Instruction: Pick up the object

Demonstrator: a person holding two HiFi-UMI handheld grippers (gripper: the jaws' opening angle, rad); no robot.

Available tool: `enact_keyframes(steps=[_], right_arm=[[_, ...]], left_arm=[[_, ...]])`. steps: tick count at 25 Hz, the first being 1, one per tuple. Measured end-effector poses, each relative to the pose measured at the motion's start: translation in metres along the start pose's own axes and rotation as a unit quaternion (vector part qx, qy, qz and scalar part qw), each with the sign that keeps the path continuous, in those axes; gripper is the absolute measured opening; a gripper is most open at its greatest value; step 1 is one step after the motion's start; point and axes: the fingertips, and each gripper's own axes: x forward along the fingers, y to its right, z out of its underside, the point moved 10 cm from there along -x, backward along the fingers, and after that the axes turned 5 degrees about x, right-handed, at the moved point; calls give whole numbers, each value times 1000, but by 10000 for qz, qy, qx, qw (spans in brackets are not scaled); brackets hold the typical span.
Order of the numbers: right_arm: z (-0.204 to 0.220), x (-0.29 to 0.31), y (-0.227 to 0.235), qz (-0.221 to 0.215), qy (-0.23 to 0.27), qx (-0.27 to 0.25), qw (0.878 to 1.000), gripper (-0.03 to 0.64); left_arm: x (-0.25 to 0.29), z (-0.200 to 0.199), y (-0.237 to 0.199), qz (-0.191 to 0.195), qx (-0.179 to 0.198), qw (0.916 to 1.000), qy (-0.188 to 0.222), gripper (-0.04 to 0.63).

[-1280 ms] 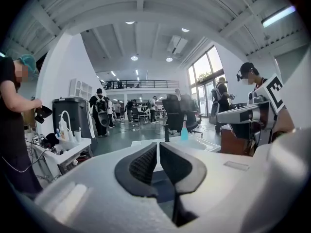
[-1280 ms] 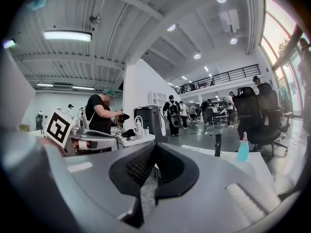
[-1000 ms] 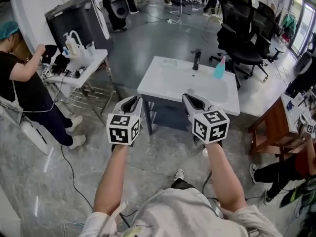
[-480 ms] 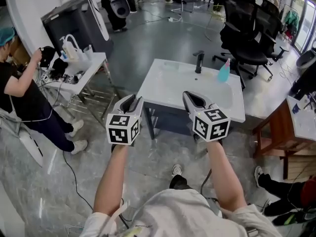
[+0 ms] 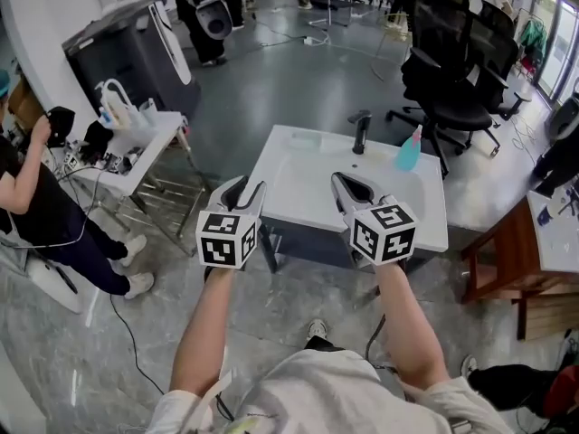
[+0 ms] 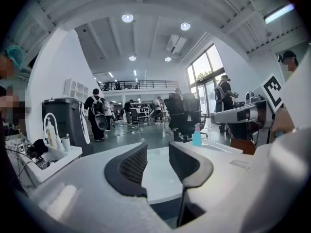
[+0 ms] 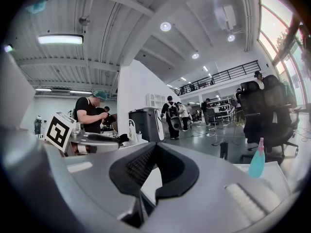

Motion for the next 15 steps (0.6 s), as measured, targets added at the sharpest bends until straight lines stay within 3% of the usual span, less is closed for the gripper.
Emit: enact_keyframes(steps=[15], right_arm=[[-21,70,85,-124,-18,60,9999,3]], left_arm=[[101,-15,-20,-99,-79,9999,-104,198]])
